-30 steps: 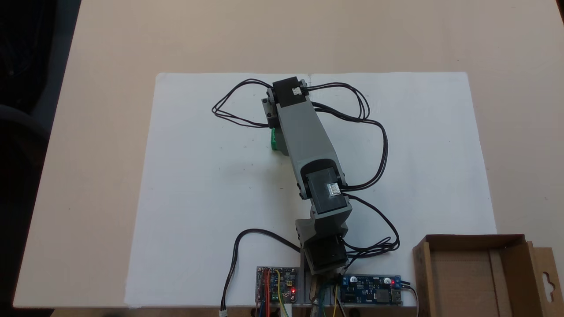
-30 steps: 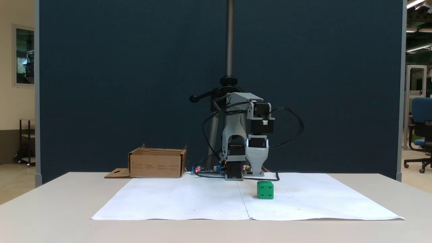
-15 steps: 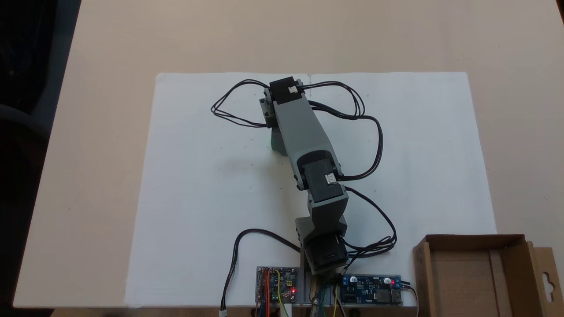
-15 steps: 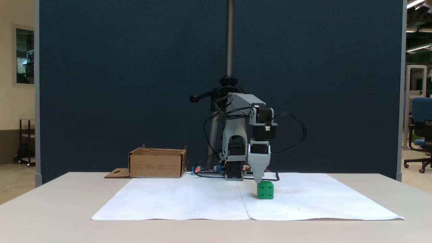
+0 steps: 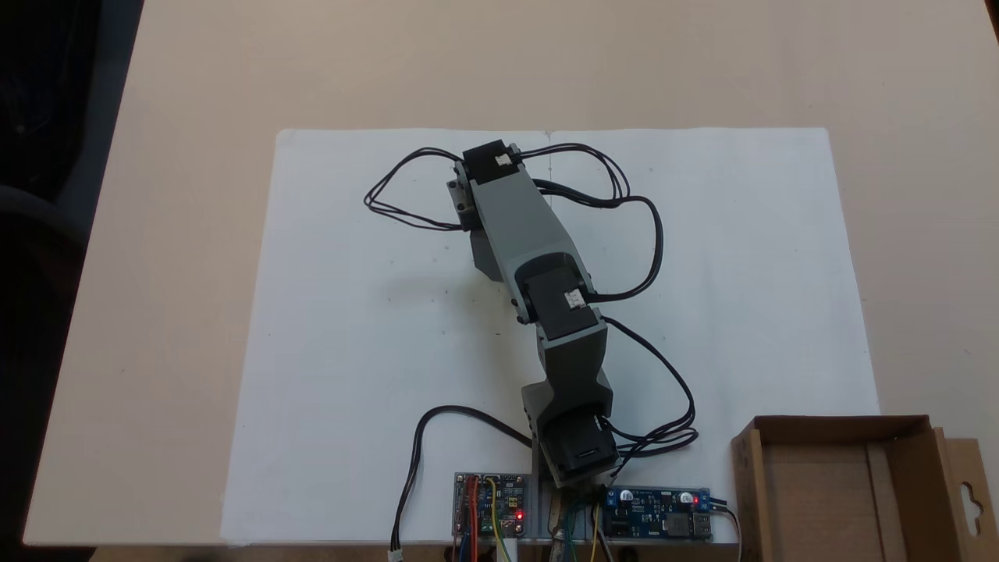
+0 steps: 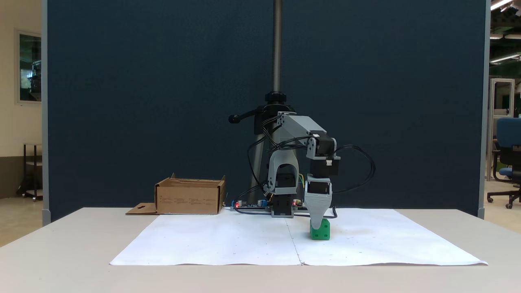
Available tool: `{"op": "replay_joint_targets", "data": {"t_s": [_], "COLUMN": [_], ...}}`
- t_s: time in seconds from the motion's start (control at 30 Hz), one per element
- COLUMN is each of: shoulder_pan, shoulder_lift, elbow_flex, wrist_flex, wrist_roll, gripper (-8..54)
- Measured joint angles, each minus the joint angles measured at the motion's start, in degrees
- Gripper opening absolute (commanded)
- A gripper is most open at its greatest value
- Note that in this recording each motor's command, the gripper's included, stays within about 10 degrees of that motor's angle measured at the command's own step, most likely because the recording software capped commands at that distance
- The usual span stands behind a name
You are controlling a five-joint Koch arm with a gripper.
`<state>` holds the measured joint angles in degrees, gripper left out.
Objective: Grasp a green dice and put it in the bin.
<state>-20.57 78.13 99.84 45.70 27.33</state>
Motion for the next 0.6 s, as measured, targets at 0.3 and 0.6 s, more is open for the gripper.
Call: {"op": "replay_joint_targets", "data": {"t_s": [0.3,0.6], "shoulder_pan": [0.0,0.0], "shoulder_lift": [-3.6,-5.0], "elbow_flex": [0.1,0.1], "wrist_flex": [-3.2,-3.8], "wrist_roll": [0.3,0.3], "gripper": [44.5,44.1]}}
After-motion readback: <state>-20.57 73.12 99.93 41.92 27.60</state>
